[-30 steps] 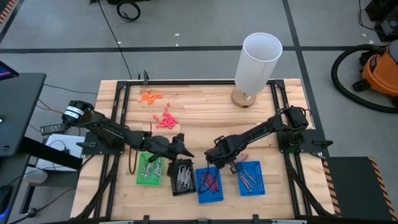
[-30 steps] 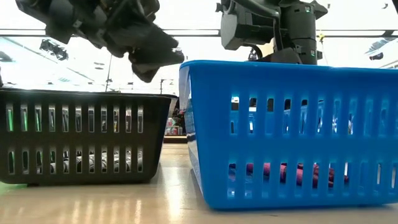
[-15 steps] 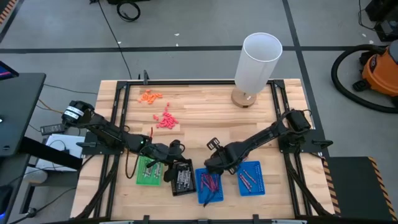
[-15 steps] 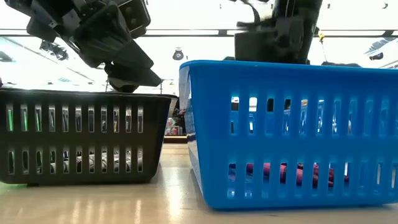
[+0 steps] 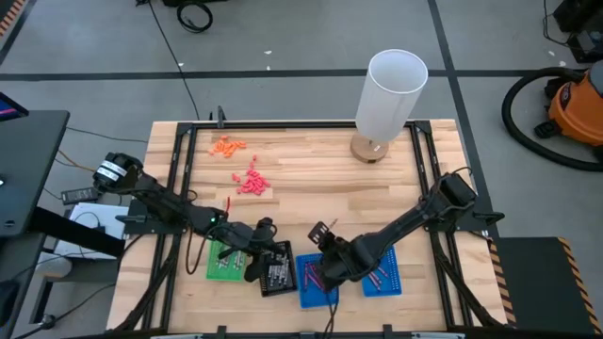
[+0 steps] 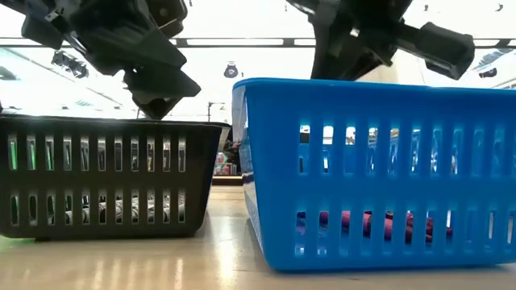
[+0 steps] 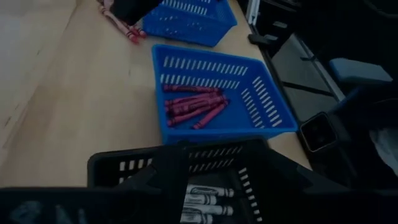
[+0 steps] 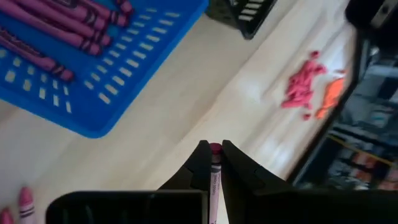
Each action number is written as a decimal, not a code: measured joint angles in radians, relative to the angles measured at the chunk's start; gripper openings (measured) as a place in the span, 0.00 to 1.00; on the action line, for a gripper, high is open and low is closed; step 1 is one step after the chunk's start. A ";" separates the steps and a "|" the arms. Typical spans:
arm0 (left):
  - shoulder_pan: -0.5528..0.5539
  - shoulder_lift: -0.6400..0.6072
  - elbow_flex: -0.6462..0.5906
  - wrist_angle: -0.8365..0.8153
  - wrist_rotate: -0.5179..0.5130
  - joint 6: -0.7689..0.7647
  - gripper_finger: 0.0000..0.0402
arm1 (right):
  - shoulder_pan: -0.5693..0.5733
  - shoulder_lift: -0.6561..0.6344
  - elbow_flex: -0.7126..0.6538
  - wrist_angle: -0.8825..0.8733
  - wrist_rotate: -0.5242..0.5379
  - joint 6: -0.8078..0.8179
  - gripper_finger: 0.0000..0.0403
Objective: Sort crayons
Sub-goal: Put the pink crayon into the right blue bin
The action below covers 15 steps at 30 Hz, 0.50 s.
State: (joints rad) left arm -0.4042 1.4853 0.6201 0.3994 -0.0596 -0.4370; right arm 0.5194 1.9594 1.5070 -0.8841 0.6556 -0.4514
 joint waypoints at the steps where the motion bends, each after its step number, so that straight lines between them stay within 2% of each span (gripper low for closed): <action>1: -0.002 0.000 0.000 0.002 0.000 0.000 0.41 | 0.007 0.000 0.000 0.008 0.009 -0.011 0.06; 10: 0.009 0.000 0.000 0.008 -0.116 0.003 0.41 | 0.059 0.000 0.000 0.211 -0.007 -0.153 0.06; 15: 0.015 0.000 0.000 0.009 -0.198 -0.021 0.41 | 0.072 0.000 -0.014 0.297 -0.234 -0.205 0.06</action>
State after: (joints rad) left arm -0.3893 1.4853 0.6201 0.4080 -0.2577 -0.4578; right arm 0.5911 1.9591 1.4934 -0.5874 0.4217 -0.6566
